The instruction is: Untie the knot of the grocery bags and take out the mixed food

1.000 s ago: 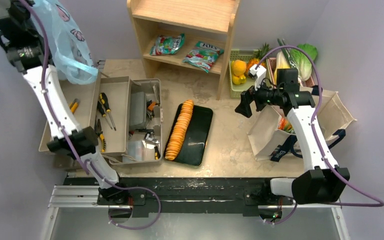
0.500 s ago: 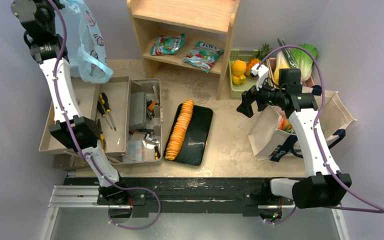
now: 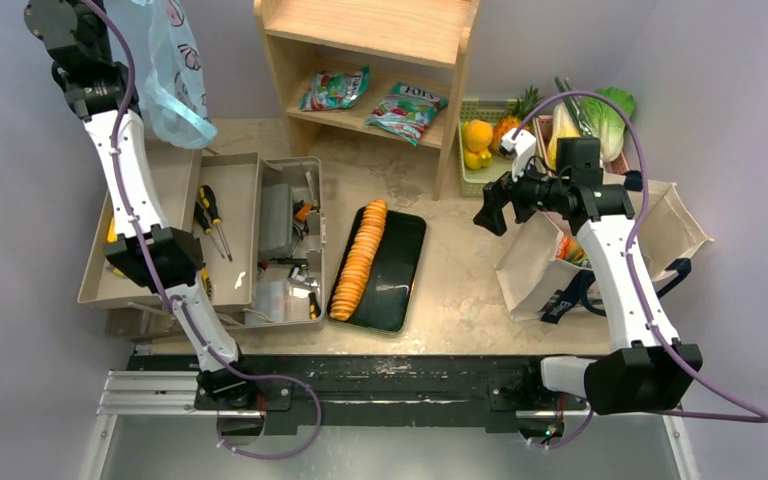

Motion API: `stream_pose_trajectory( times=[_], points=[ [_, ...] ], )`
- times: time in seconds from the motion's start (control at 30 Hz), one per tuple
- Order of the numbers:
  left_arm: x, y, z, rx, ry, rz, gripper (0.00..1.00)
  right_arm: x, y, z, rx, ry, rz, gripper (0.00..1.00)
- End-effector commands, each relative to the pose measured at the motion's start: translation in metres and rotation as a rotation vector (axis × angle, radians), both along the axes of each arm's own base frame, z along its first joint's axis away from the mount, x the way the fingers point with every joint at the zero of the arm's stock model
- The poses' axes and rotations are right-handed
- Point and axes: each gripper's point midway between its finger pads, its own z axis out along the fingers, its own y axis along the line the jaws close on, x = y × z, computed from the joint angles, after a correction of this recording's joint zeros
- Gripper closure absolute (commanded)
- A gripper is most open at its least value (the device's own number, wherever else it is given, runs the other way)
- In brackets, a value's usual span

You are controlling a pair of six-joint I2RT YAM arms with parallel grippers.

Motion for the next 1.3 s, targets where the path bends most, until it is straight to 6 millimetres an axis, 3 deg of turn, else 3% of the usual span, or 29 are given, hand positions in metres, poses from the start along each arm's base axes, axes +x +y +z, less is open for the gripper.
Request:
stream_pose_trajectory(
  times=[0.0,0.07,0.17,0.3,0.47,0.57,0.63,0.77,0.87,0.97,1.1,1.27],
  points=[
    [-0.048,-0.029,0.07,0.064,-0.271,0.026,1.0,0.001,-0.004,0.012,-0.029,-0.017,-0.008,0.01],
    [-0.039,-0.027,0.061,0.051,-0.259,0.03,0.99,0.0,-0.006,0.014,-0.041,-0.017,-0.01,0.01],
    [-0.007,-0.013,0.017,0.0,-0.151,0.042,1.0,-0.002,-0.008,0.015,-0.05,-0.017,-0.019,0.01],
    [0.028,-0.002,-0.071,-0.006,0.07,0.032,1.0,-0.005,-0.011,0.015,-0.063,-0.012,-0.027,0.01],
    [0.033,-0.009,-0.186,0.011,0.399,0.001,0.99,-0.009,-0.019,0.017,-0.099,-0.003,-0.062,0.01],
    [0.028,-0.018,-0.253,0.018,0.669,-0.055,0.79,-0.015,-0.026,0.017,-0.13,0.013,-0.083,0.01],
    [0.015,-0.026,-0.263,0.04,0.753,-0.086,0.61,-0.021,-0.032,0.021,-0.161,0.018,-0.105,0.01],
    [-0.023,-0.042,-0.24,0.134,0.813,-0.114,0.16,-0.037,-0.053,0.034,-0.243,0.021,-0.192,0.01],
    [-0.053,-0.057,-0.215,0.221,0.831,-0.148,0.02,-0.052,-0.076,0.041,-0.318,0.014,-0.303,0.02],
    [-0.094,-0.115,-0.202,0.468,0.778,-0.322,0.0,-0.073,-0.094,0.044,-0.382,0.008,-0.378,0.02],
    [-0.136,-0.193,-0.212,0.7,0.66,-0.491,0.0,-0.1,-0.116,0.038,-0.467,0.031,-0.458,0.03],
    [-0.163,-0.272,-0.236,0.634,0.682,-0.741,0.0,-0.107,-0.136,0.008,-0.546,0.113,-0.563,0.02]
  ],
)
